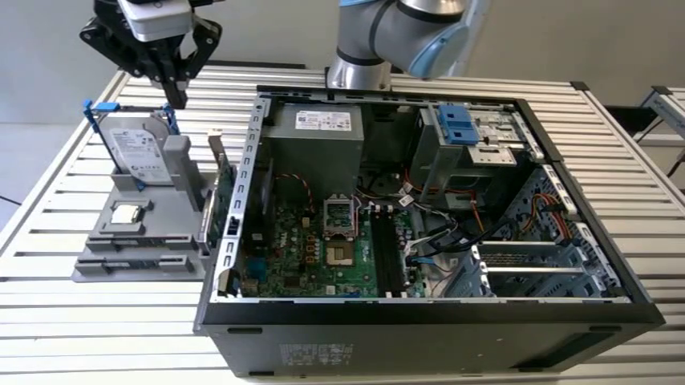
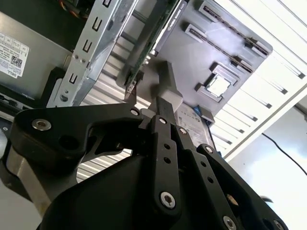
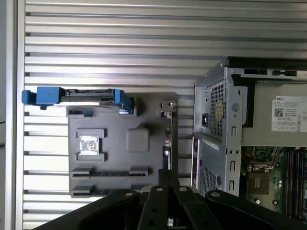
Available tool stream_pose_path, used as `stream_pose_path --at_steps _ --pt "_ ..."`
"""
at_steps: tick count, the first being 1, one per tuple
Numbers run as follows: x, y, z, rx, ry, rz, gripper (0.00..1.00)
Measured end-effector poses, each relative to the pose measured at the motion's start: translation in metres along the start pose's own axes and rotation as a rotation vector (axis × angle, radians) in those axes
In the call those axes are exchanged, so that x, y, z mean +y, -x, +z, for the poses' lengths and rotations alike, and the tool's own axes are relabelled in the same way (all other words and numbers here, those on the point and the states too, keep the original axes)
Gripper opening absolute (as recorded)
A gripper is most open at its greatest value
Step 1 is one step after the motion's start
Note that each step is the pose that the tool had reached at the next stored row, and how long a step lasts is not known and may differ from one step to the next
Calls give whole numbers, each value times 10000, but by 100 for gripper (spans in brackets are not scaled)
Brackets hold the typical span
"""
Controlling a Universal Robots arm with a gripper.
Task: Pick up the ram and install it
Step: 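Reach for the ram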
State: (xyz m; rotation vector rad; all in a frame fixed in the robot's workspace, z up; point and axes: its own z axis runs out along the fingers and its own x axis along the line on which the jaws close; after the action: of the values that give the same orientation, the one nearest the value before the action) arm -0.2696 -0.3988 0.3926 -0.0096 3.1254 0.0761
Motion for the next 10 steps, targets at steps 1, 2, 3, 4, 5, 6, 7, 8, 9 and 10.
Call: stream_pose_path --at_steps 1,2,3,4,5,6,7,8,9,10 --pt "0 -20 0 1 0 -9 0" --pt "0 -39 0 0 1 -16 0" --pt "0 -57 -1 1 1 -24 0" --pt "0 -77 -1 1 1 -32 0" --pt "1 -96 -1 2 1 -39 0" --pt "1 -115 -2 3 0 -47 0" --pt "1 -135 -2 2 1 -55 0" --pt "1 -154 -2 3 1 -63 0" --pt "1 -173 -2 3 1 -71 0" --pt "1 -193 -3 4 1 -79 0"
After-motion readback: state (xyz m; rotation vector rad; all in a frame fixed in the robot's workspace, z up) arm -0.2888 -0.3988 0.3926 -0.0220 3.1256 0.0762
